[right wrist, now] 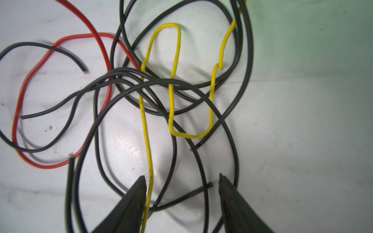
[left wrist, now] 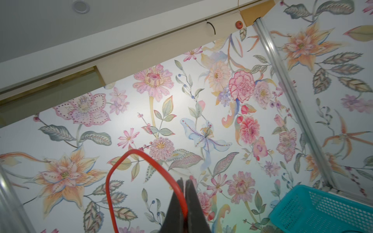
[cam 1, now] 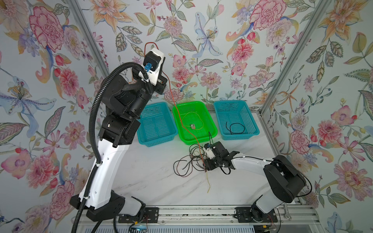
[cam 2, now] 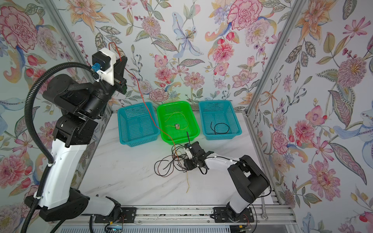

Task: Untangle and sort cables by color
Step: Untie the cable, then place the cable into the container.

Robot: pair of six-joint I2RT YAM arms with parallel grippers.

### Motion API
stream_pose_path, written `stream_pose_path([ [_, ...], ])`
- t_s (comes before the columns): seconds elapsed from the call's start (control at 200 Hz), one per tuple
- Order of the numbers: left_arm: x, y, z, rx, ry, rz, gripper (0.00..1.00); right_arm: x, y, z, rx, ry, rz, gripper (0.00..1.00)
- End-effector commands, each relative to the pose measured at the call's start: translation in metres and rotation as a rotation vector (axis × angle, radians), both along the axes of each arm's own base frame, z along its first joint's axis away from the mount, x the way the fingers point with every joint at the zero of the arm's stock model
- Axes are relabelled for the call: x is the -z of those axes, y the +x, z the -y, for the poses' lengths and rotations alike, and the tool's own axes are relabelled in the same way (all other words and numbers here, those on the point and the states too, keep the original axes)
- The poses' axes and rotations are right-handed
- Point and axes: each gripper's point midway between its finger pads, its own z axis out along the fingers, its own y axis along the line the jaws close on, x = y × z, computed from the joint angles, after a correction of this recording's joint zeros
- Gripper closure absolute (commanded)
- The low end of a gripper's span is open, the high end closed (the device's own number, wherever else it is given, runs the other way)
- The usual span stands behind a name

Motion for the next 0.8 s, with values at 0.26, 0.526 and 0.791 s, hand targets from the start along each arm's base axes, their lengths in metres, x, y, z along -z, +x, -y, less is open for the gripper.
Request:
stream_pose_path([
  [0.26, -0.057, 0.018, -0.047, -0.128, -0.057, 0.164, 1.0, -0.002, -0.004, 0.01, 0.012, -0.012, -0.021, 0.41],
  [0.526, -0.058, 0.044, -0.061, -0.199, -0.039, 0.236, 1.0, -0.009, 0.007, 0.015, 0.037, 0.001, -0.011, 0.41],
  [0.791, 0.01, 0.125, -0.054, -0.232, 0.011, 0.07, 1.0, -0.02, 0.011, 0.016, 0.038, 0.015, 0.002, 0.41],
])
